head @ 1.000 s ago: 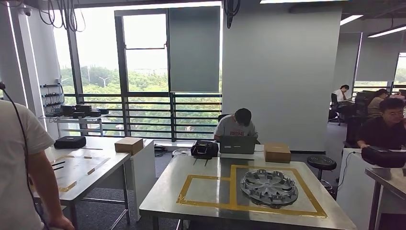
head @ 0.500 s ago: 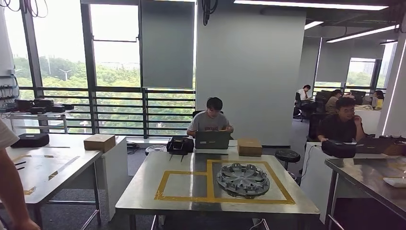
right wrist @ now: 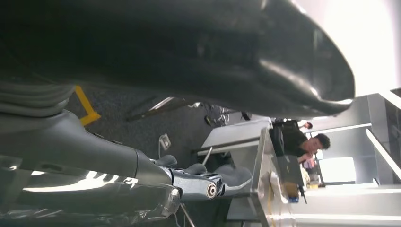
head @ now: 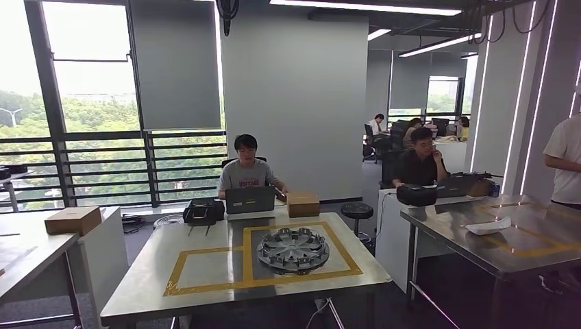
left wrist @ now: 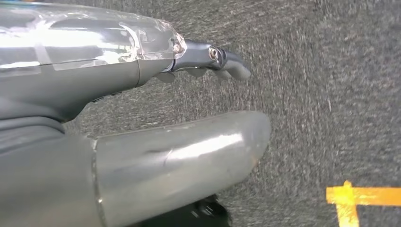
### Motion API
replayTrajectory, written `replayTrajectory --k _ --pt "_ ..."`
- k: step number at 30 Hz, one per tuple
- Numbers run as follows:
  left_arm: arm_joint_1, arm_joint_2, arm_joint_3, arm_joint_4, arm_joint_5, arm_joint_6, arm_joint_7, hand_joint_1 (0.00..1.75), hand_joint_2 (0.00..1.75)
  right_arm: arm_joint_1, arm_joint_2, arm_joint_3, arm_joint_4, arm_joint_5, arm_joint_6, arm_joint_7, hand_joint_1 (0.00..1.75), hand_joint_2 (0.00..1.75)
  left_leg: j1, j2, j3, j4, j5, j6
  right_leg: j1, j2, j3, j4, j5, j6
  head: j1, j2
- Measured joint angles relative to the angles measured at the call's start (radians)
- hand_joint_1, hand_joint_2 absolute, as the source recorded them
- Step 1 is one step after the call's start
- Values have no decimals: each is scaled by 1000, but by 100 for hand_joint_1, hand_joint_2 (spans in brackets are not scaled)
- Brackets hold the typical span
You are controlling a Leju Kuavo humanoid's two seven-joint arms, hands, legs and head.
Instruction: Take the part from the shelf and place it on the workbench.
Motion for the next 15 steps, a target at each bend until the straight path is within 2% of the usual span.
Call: replayTrajectory --k 1,2,3,4,6,7,8,9,10,11,12,13,14,15 --pt "2 0 0 0 0 -1 0 0 0 0 1 0 1 0 0 0 0 0 0 -2 -28 58 -20 0 1 13 -2 1 1 -1 0 0" --pt "4 0 0 0 -1 -3 1 0 0 0 2 0 2 0 0 0 0 0 -1 -2 -44 86 -20 0 3 27 -3 3 1 -2 0 0" --pt "5 0 0 0 -2 -5 1 0 0 0 2 0 2 0 0 1 0 0 -1 -4 -43 76 1 2 5 41 -3 6 0 -1 0 0" --pt "5 0 0 1 -4 -8 1 0 0 0 3 -1 3 1 0 2 0 0 -1 -13 -24 30 39 5 5 55 -2 9 -1 0 0 0" --pt "5 1 -2 1 -7 -11 2 0 0 -2 3 -1 3 2 1 6 0 0 4 -74 28 -98 108 12 5 81 -7 21 -7 6 1 0" --pt "5 2 -3 1 -8 -12 3 0 0 -5 4 -2 3 2 1 9 0 0 5 -101 46 -142 122 14 3 95 -13 27 -9 10 3 0" --pt "6 2 -5 1 -10 -12 4 0 0 -7 4 -2 3 1 2 11 0 0 5 -118 56 -165 124 16 1 109 -20 32 -10 16 5 0" --pt "7 3 -7 1 -10 -13 5 0 0 -9 4 -2 4 0 4 14 0 0 4 -111 59 -171 120 18 -2 125 -26 34 -9 23 7 0" --pt "7 3 -8 2 -11 -13 6 0 0 -10 5 -2 4 0 5 15 0 0 3 -94 62 -175 120 21 -6 142 -32 34 -6 29 7 0" --pt "7 4 -9 2 -11 -14 6 0 0 -10 5 -1 4 -1 6 15 0 0 3 -77 64 -179 121 25 -6 142 -36 37 -7 35 7 0" --pt "6 4 -11 2 -12 -14 6 0 0 -11 6 -1 4 0 7 15 0 0 5 -58 67 -184 122 30 -5 127 -43 49 -15 40 7 0" --pt "5 4 -13 3 -13 -14 6 0 0 -14 6 -1 4 0 8 15 0 0 7 -40 70 -188 123 34 -3 99 -57 76 -32 44 7 0" --pt "5 4 -16 3 -13 -15 6 0 0 -17 7 0 5 0 9 15 0 0 7 -19 72 -190 122 37 -3 59 -85 131 -61 48 7 0" --pt "6 3 -19 3 -14 -15 6 0 0 -21 8 0 7 0 10 15 0 0 6 2 72 -190 121 38 -4 29 -121 201 -94 53 7 0"
